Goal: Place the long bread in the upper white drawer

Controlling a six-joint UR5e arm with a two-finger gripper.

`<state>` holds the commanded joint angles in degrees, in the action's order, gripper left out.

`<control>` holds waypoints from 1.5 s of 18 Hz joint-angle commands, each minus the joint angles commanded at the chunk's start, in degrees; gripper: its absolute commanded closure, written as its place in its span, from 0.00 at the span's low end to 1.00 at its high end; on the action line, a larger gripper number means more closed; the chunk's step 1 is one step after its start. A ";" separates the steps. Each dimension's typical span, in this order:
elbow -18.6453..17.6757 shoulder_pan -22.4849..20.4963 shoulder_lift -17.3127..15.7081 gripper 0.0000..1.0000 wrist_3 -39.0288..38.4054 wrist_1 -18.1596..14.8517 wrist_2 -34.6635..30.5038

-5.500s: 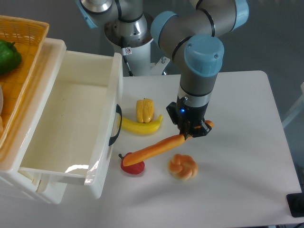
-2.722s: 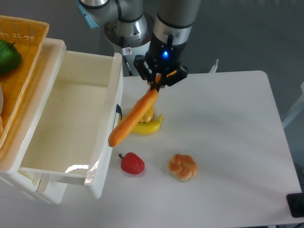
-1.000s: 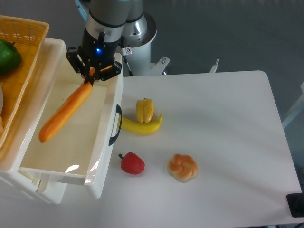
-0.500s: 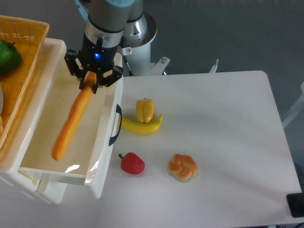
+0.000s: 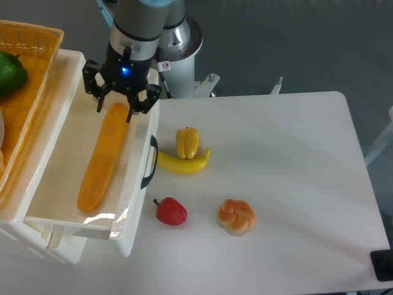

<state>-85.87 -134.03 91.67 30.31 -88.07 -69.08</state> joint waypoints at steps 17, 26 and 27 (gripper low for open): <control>0.26 -7.74 5.80 0.06 8.98 12.66 -5.01; 0.44 -9.67 9.05 0.00 20.57 16.08 -7.12; 0.44 -10.11 9.23 0.00 20.84 16.70 -8.34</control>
<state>-85.43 -144.14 100.90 51.15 -71.37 -77.42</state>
